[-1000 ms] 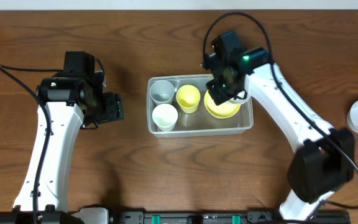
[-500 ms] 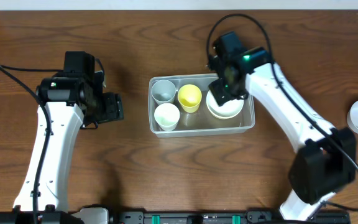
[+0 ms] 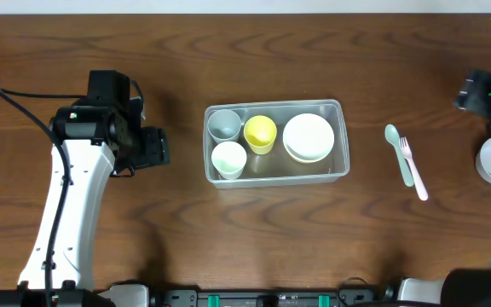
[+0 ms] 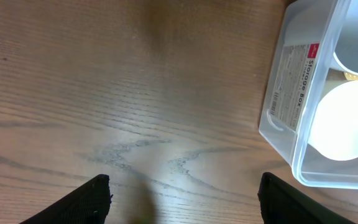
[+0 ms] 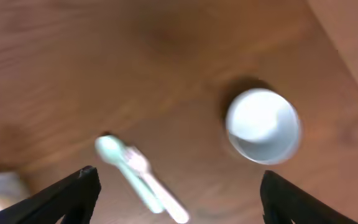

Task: Pack container
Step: 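Grasp the second white bowl with the right gripper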

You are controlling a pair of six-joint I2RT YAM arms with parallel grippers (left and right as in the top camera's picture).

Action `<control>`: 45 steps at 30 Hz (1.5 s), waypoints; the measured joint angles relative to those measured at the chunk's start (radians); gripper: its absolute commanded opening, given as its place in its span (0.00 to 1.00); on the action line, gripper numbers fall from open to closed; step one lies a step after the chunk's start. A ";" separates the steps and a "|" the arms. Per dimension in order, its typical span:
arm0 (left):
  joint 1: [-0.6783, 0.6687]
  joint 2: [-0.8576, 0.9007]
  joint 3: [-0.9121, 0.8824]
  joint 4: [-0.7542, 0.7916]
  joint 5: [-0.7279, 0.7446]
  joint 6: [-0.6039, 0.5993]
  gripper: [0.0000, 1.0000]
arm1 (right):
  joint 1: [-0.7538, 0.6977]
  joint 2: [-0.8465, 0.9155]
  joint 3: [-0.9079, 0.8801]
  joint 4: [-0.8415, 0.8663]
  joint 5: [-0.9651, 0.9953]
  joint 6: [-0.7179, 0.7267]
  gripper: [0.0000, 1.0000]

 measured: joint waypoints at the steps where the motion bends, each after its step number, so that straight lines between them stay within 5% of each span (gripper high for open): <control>1: 0.000 0.000 0.000 0.000 0.000 0.000 0.77 | -0.046 0.024 0.000 -0.002 -0.008 0.003 0.84; 8: 0.000 0.000 0.000 0.000 0.000 0.000 0.77 | -0.213 0.223 -0.001 -0.002 -0.055 0.011 0.86; 18: 0.000 0.000 0.000 -0.001 0.000 0.000 0.77 | -0.270 0.471 -0.002 0.027 -0.115 0.013 0.80; 25: 0.000 0.000 0.000 -0.001 0.000 0.000 0.77 | -0.270 0.594 -0.003 0.030 -0.132 0.011 0.58; 33: 0.000 0.000 0.000 -0.009 0.000 0.000 0.77 | -0.270 0.605 -0.006 0.043 -0.159 0.006 0.02; 45: 0.000 0.000 0.000 -0.011 0.000 0.000 0.77 | -0.234 0.499 -0.006 0.033 -0.274 -0.013 0.01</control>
